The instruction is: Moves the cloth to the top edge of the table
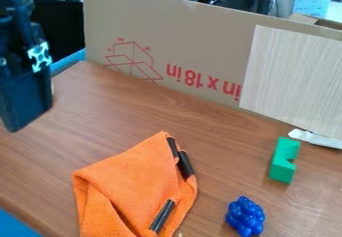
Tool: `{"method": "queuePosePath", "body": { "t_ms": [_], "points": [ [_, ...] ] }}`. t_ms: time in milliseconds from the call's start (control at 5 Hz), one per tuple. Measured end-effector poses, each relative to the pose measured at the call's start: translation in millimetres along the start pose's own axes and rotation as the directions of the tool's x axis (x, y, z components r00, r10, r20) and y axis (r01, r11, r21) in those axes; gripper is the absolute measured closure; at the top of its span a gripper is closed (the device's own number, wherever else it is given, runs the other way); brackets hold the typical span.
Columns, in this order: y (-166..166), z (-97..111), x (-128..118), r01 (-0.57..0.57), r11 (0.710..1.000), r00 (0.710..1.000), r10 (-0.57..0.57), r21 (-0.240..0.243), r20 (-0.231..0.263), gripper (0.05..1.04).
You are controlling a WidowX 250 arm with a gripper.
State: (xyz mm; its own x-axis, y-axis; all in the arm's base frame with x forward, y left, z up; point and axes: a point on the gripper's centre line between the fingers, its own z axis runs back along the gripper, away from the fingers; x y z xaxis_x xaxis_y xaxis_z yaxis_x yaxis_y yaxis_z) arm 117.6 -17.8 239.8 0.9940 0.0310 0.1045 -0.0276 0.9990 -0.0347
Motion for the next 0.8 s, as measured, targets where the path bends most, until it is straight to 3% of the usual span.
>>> {"method": "queuePosePath", "body": {
  "t_ms": [600, 800],
  "points": [
    [0.8, -2.8, 0.0, -0.003, 1.000, 1.000, 0.003, 0.005, -0.001, 0.084],
    [30.3, -59.3, 39.5, -0.084, 0.987, 0.996, 0.080, 0.140, 0.031, 0.084]
  ]
}}
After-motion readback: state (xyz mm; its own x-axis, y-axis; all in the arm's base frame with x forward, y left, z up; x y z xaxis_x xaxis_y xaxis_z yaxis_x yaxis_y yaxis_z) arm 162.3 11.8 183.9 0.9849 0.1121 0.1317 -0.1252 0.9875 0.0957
